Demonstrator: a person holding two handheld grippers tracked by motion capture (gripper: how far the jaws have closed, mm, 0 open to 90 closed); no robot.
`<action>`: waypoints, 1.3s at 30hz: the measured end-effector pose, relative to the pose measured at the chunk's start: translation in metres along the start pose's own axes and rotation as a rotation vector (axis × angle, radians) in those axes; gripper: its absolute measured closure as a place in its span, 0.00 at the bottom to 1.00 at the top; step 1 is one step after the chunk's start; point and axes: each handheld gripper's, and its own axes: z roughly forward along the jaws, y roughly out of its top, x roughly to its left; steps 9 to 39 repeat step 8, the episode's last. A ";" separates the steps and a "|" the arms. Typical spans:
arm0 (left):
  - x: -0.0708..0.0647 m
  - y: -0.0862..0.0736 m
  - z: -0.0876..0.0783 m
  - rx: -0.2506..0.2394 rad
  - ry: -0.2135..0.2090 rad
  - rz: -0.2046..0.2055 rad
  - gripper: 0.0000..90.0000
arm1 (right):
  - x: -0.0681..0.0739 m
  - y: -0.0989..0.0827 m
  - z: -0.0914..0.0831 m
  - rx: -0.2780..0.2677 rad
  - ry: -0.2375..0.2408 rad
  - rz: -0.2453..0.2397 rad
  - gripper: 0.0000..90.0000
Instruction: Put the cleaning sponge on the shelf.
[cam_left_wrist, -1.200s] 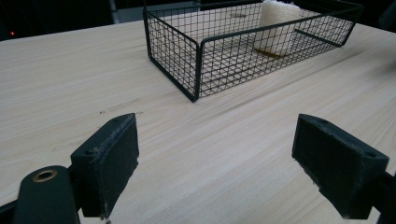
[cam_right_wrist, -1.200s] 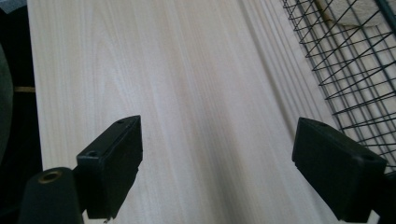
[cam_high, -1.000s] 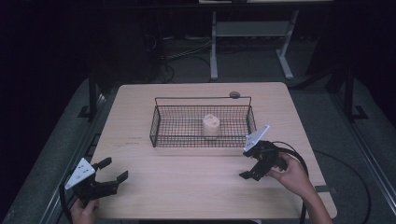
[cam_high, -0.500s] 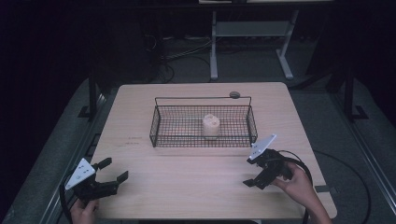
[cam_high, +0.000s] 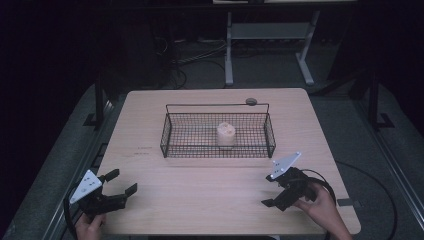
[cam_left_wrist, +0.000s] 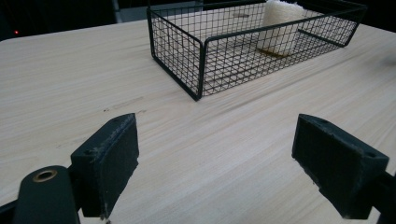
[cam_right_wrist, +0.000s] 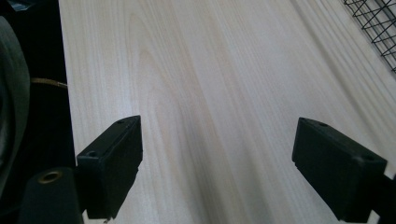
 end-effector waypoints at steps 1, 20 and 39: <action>0.000 0.000 0.000 0.001 0.000 0.001 0.15 | 0.001 -0.001 0.000 -0.003 -0.001 0.000 0.17; -0.002 0.001 0.003 0.006 -0.003 0.002 0.16 | 0.012 -0.015 0.005 -0.072 -0.028 0.033 0.17; -0.002 0.001 0.003 0.006 -0.003 0.002 0.16 | 0.012 -0.015 0.005 -0.072 -0.028 0.033 0.17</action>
